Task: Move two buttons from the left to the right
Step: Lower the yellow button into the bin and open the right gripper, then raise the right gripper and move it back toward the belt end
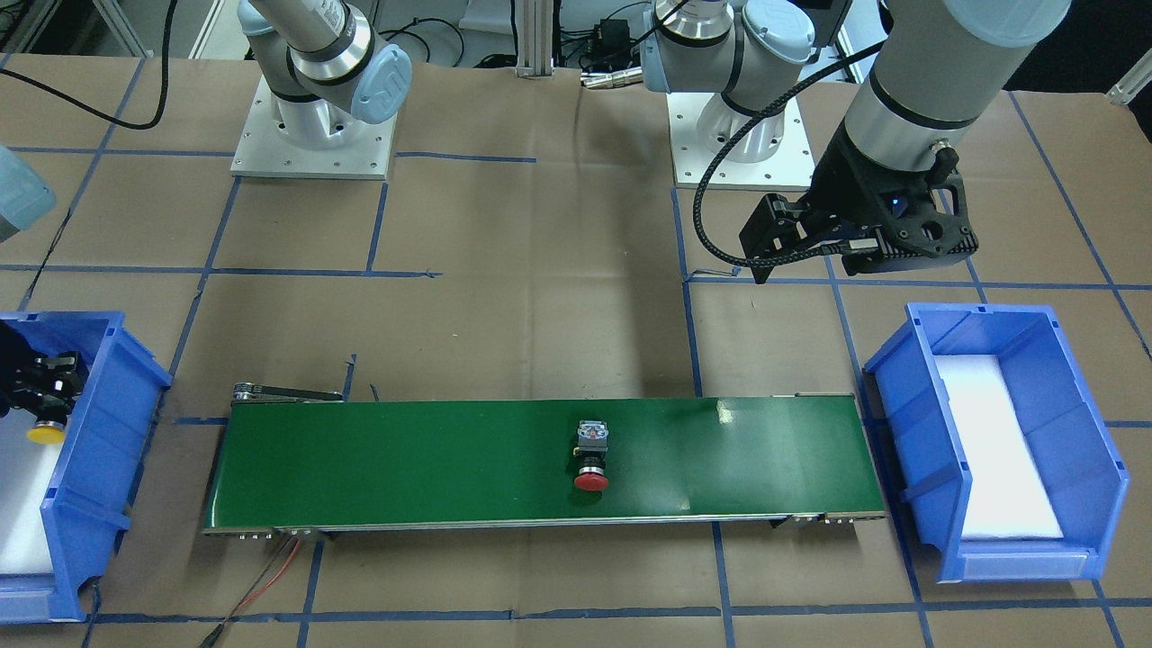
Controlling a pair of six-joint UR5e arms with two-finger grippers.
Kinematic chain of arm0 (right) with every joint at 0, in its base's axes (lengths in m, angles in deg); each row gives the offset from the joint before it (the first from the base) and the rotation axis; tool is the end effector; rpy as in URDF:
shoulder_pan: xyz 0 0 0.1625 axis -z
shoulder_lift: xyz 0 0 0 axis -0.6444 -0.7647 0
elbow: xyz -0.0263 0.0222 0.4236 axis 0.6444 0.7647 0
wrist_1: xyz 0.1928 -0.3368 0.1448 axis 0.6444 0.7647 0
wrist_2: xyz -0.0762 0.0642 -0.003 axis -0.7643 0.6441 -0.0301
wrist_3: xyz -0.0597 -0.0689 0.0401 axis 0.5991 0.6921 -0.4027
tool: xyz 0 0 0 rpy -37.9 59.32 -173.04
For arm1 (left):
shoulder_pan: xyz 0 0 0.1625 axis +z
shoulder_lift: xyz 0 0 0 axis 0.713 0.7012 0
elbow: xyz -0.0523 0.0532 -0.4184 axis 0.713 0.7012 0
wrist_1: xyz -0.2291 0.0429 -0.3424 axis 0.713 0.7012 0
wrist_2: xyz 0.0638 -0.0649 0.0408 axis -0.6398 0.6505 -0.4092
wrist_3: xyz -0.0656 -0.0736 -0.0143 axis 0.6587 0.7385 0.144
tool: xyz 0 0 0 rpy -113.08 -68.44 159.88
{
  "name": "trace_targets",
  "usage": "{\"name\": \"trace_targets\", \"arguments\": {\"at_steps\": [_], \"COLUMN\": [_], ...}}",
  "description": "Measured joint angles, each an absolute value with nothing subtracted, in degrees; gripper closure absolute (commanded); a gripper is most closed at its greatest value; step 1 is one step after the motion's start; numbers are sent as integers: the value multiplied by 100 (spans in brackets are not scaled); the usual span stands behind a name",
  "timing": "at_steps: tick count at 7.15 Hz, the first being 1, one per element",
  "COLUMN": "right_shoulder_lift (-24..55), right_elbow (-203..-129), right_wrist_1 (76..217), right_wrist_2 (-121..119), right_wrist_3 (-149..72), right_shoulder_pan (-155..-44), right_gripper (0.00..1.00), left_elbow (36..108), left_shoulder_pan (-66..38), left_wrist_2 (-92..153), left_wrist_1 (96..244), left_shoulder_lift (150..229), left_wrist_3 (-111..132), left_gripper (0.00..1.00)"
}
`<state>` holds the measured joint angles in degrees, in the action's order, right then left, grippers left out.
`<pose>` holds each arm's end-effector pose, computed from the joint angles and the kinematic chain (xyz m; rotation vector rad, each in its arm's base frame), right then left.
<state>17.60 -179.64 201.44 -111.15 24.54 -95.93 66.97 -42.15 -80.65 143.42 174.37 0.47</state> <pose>-0.2063 -0.5489 0.2145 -0.3361 3.1153 -0.0979 -0.1120 -0.5292 0.4819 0.1996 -3.1308 -0.0169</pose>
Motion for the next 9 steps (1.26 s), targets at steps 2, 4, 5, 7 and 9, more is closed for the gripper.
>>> {"name": "trace_targets", "arguments": {"at_steps": [2, 4, 5, 7, 9], "right_shoulder_lift": [1750, 1677, 1527, 1099, 759], "right_elbow": [-17958, -17843, -17764, -17589, -16924], "right_wrist_1": [20173, 20129, 20046, 19794, 19429], "right_wrist_2": [-11093, -11094, -11095, -10859, -10743], "right_wrist_3": [2417, 2404, 2395, 2351, 2317], "right_shoulder_pan": [-9593, -9604, -9618, -9704, -10010], "right_gripper": [15, 3, 0, 0, 0], "left_elbow": [6697, 6694, 6695, 6697, 6697], "left_shoulder_pan": [-4215, -4215, -4215, -4215, -4215], "left_wrist_2": [-8058, -8057, -8057, -8057, -8057], "left_wrist_1": [14342, 14342, 14342, 14342, 14342], "left_shoulder_lift": [17439, 17441, 17444, 17440, 17437], "left_wrist_3": [53, 56, 56, 56, 56], "left_gripper": [0, 0, 0, 0, 0]}}
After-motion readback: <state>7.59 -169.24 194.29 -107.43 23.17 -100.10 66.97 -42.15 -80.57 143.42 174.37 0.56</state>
